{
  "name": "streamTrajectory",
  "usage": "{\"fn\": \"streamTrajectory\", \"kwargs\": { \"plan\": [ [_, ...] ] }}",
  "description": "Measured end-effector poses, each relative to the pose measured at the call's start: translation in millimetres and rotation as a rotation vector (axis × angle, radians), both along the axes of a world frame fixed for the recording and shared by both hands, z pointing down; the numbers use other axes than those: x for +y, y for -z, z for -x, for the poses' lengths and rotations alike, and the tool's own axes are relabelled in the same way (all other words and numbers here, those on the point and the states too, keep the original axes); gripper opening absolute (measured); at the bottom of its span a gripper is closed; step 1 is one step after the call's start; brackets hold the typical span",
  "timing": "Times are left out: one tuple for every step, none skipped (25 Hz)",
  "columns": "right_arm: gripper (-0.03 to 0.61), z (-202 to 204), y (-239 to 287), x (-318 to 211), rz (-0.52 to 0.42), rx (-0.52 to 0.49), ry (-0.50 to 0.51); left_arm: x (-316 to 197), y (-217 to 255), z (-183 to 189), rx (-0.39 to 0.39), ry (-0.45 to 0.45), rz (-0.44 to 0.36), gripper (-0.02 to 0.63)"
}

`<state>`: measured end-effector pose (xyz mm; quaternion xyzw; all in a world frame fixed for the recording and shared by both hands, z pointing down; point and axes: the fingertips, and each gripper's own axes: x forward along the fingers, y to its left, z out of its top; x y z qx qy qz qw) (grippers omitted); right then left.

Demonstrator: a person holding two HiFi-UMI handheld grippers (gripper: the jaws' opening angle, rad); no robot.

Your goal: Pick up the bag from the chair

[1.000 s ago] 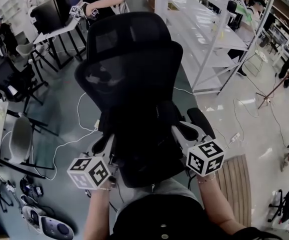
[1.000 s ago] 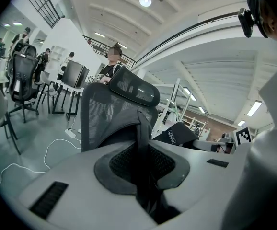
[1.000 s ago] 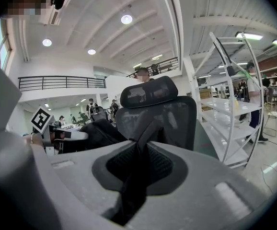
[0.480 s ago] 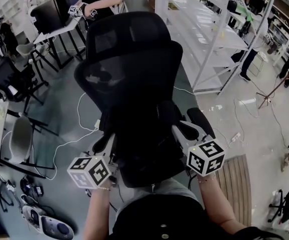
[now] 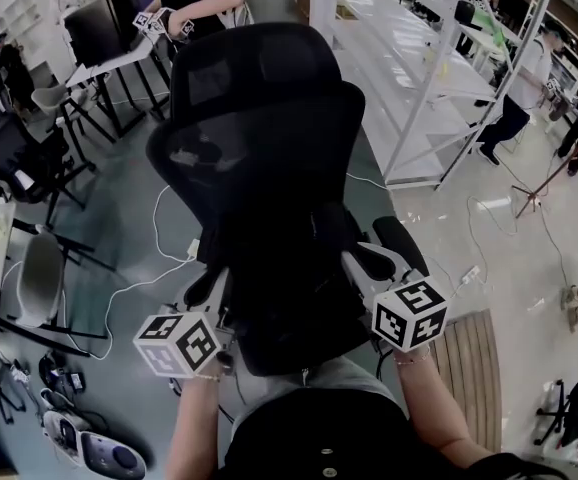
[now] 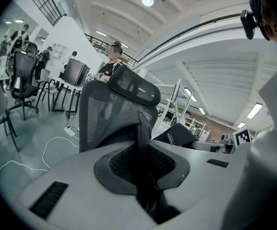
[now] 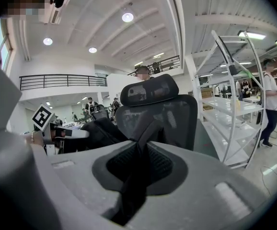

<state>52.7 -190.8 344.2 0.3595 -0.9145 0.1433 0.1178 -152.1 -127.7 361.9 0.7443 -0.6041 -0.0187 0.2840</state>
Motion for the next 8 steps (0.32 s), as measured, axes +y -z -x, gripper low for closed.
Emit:
{"fn": "streamTrajectory", "kwargs": {
  "plan": [
    [0.052,0.3,-0.6,-0.5,0.000,0.002,0.001,-0.3,-0.7,0.3,0.000,0.001,0.001,0.066],
    [0.052,0.4,-1.0,-1.1,0.001,0.003,0.001,-0.9,-1.1,0.3,0.000,0.001,0.001,0.066],
    [0.052,0.5,-1.2,-1.6,0.000,0.003,0.000,-1.5,-1.3,0.4,0.000,0.000,0.001,0.066],
    [0.052,0.8,-1.3,-1.9,0.000,0.001,-0.001,-2.2,-1.3,0.5,0.000,-0.001,0.000,0.066],
    [0.052,1.3,-1.5,-2.1,0.000,0.000,-0.001,-2.7,-1.2,0.8,-0.001,-0.002,-0.001,0.066],
    [0.052,1.8,-1.7,-2.3,0.001,0.000,-0.001,-3.2,-1.2,1.1,-0.001,-0.003,-0.001,0.066],
    [0.052,2.3,-2.0,-2.5,0.001,0.000,-0.001,-3.7,-1.2,1.4,-0.002,-0.004,-0.001,0.066],
    [0.052,2.8,-2.3,-2.7,0.002,0.000,-0.001,-4.1,-1.3,1.8,-0.002,-0.005,-0.001,0.066]
  ]
}}
